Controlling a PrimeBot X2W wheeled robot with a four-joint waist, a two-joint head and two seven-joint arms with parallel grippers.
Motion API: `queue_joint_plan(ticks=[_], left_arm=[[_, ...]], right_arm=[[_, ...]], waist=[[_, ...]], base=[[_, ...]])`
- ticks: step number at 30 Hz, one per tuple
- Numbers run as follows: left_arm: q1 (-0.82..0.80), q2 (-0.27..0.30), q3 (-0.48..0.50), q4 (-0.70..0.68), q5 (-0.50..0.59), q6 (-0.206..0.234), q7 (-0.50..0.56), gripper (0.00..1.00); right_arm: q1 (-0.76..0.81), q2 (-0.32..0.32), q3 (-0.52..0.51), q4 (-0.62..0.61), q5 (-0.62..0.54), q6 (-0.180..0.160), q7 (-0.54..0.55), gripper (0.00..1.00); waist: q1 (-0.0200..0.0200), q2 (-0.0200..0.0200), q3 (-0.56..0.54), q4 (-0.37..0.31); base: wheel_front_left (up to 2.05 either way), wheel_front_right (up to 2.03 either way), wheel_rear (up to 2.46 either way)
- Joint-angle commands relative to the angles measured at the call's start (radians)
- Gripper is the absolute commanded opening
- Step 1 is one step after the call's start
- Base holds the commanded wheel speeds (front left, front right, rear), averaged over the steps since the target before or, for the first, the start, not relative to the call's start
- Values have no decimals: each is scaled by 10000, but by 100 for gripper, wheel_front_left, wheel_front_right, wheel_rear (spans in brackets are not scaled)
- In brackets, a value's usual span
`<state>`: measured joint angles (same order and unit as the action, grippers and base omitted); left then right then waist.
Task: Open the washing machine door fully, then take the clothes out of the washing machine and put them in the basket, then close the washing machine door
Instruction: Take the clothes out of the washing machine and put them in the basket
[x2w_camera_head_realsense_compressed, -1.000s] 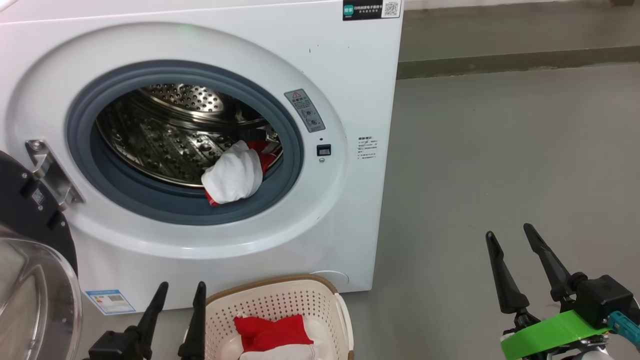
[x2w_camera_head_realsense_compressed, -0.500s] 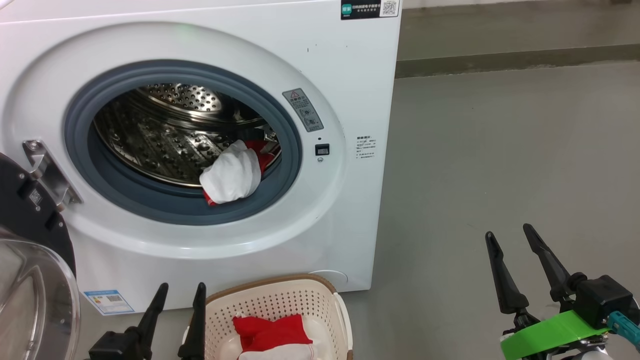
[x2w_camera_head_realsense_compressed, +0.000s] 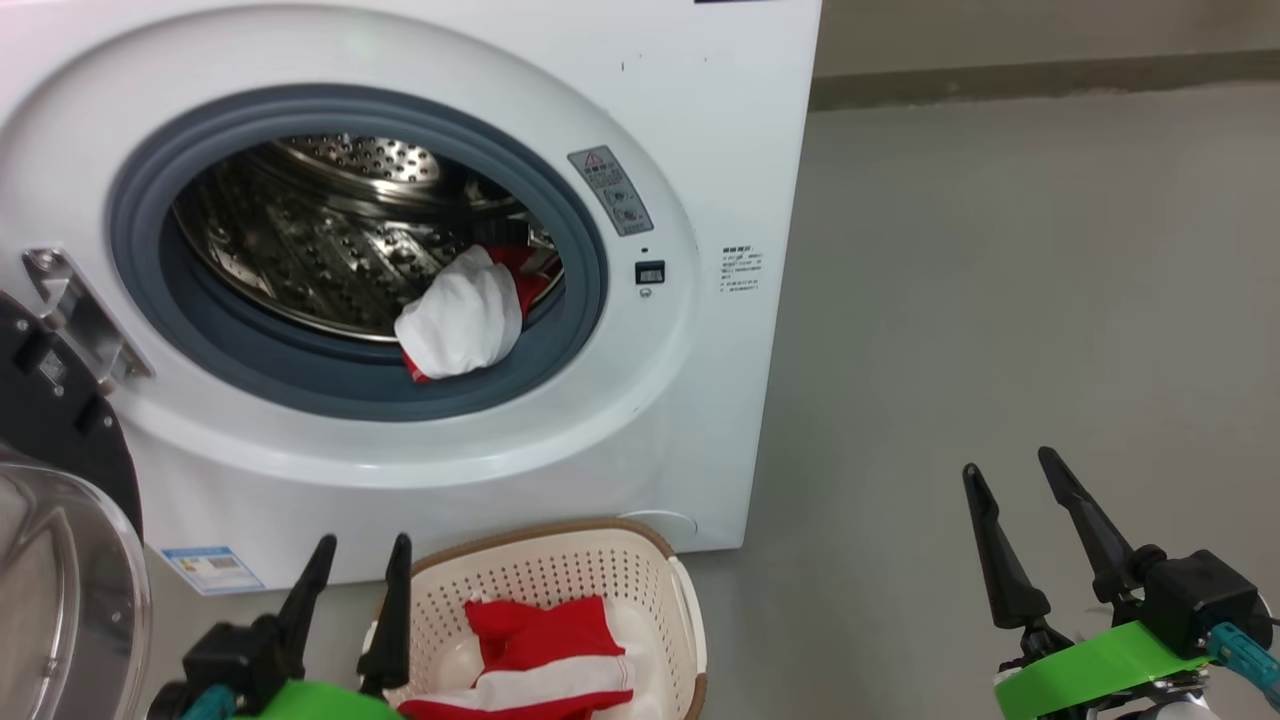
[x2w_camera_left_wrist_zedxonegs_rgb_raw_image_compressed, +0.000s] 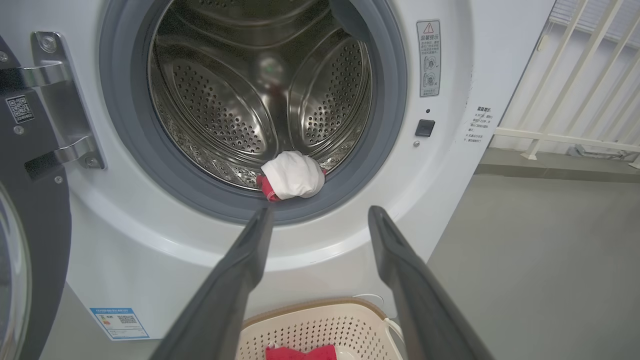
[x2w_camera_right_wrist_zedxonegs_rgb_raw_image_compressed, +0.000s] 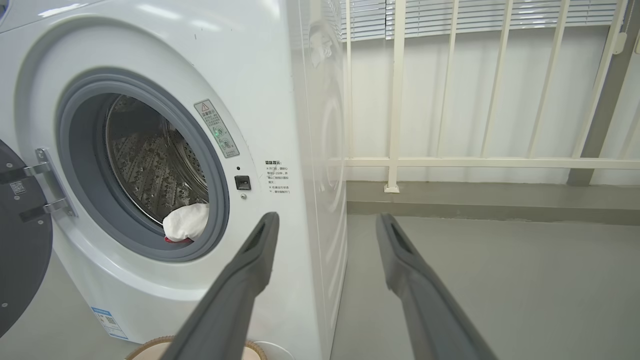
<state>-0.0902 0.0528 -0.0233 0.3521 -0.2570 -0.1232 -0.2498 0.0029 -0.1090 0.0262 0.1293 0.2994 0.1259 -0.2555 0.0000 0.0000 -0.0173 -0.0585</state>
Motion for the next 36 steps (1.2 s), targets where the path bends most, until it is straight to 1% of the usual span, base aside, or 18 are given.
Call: queue_joint_plan(ticks=[1, 9, 15, 16, 17, 20, 23, 24, 27, 36], left_arm=[[-668, 154, 265, -79, -71, 32, -120, 100], [-2205, 130, 102, 690, -142, 14, -120, 100], [-3550, 192, 75, 1403, -64, 31, -120, 100], [-3550, 192, 75, 1403, -64, 31, -120, 100], [-4016, 211, 103, 1649, -67, 35, -120, 100], [-4671, 260, 142, 2016, -41, 78, -120, 100], [-5372, 347, 172, 2484, -68, 82, -120, 100], [-5372, 347, 172, 2484, -68, 82, -120, 100], [-6363, 519, 255, 3028, -111, 81, -120, 100], [-8292, 826, 259, 4311, 27, 68, -120, 100]], right_arm=[[-302, -143, 308, -266, -17, 48, -63, 100], [-781, -249, 470, -336, 21, 48, -63, 100], [-1205, -328, 501, -407, 56, 48, -63, 100], [-1205, -328, 501, -407, 56, 48, -63, 100], [-1317, -326, 511, -402, 70, 48, -63, 100], [-1453, -301, 580, -411, 79, 48, -63, 100], [-1636, -288, 682, -439, 69, 48, -63, 100], [-1636, -288, 682, -439, 69, 48, -63, 100], [-1947, -286, 796, -508, 76, 48, -63, 100], [-2344, -380, 1009, -444, 118, 48, -63, 100]], waist=[[0, 0, 298, 89], [0, 0, 1463, 147], [0, 0, 2182, -2], [0, 0, 2182, -2], [0, 0, 2386, -60], [0, 0, 2692, -155], [0, 0, 3051, -261], [0, 0, 3051, -261], [0, 0, 3576, -433], [0, 0, 4492, -614]], base=[[0, 0, 0], [0, 0, 0], [0, 0, 0], [0, 0, 0], [0, 0, 0], [0, 0, 0], [0, 0, 0], [0, 0, 0], [0, 0, 0], [0, 0, 0]])
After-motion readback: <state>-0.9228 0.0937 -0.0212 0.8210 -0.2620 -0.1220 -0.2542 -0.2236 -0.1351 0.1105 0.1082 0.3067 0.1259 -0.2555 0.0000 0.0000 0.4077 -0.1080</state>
